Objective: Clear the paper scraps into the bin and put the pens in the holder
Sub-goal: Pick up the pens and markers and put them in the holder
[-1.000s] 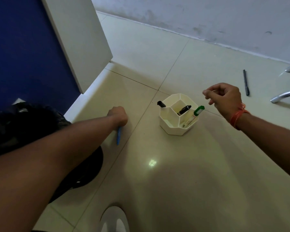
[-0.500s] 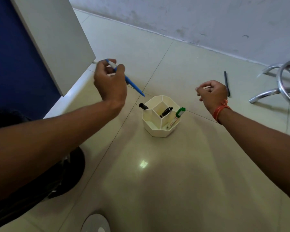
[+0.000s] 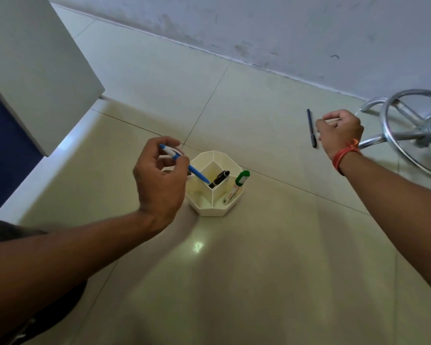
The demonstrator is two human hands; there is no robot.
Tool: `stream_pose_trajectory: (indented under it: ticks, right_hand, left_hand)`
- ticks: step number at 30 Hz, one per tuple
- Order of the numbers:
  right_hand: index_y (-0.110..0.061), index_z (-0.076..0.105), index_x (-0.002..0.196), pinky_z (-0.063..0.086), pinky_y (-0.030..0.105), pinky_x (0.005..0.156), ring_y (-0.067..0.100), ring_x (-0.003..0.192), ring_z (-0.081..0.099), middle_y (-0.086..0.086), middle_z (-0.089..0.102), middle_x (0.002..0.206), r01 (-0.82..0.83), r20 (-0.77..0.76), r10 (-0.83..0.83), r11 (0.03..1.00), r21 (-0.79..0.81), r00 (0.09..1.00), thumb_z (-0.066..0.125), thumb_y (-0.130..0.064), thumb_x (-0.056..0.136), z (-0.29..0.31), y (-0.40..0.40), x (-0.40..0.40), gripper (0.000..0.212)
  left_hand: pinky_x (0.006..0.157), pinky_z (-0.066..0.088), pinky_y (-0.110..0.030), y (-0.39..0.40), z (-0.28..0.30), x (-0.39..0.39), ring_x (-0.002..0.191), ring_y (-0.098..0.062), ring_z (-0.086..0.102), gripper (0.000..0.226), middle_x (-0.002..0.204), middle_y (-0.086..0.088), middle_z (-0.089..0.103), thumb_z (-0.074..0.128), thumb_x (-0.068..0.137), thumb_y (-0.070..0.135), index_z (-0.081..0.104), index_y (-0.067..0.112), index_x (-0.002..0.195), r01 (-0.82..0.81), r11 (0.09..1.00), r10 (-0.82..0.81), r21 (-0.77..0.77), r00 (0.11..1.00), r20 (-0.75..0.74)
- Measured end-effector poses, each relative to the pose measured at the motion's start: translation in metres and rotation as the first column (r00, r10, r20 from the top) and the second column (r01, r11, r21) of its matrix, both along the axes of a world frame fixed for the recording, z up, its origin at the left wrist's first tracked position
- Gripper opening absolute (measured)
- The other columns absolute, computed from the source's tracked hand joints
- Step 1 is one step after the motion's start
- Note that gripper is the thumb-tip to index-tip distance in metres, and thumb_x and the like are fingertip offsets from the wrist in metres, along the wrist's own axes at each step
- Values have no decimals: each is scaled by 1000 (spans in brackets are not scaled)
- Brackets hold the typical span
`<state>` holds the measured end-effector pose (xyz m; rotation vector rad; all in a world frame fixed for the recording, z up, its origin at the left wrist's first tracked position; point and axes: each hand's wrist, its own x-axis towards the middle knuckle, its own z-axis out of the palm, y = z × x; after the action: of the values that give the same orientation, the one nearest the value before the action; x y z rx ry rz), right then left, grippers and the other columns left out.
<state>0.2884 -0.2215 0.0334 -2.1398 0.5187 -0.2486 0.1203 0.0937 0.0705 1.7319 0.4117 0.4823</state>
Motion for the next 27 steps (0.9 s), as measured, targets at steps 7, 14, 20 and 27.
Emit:
stream_pose_trajectory:
  ticks: [7,14,20,27]
  right_hand:
    - [-30,61,80,61,45,75,23,68,72,4,73,71,-6,-10,6,999,39,1000,61,-37,61,-30,17,1,19]
    - [-27,62,96,60,45,77,23,69,71,4,72,74,-164,9,164,986,-18,986,62,-36,70,-21,48,-9,28]
    - [-23,58,103,61,45,70,18,55,70,6,72,74,-194,11,194,981,-25,981,62,-30,75,-7,53,-14,29]
    - [-21,58,106,61,47,69,19,54,70,5,72,74,-200,-21,199,980,-19,980,64,-30,75,-1,38,-16,32]
  left_hand:
    - [53,56,-20,7,4,-4,67,-5,69,46,96,-5,65,54,96,0,49,13,140,-54,997,46,-52,990,-135]
    - [61,56,-24,6,2,-19,67,-5,65,27,83,8,69,60,95,11,70,17,119,170,979,-112,110,907,-407]
    - [40,48,-24,-3,21,-20,45,-19,61,9,78,-14,74,70,89,10,72,6,96,171,977,-212,-127,736,-643]
    - [33,48,-17,-9,23,9,33,-11,61,14,111,-25,69,61,95,9,57,-3,102,-34,908,-340,-417,522,-782]
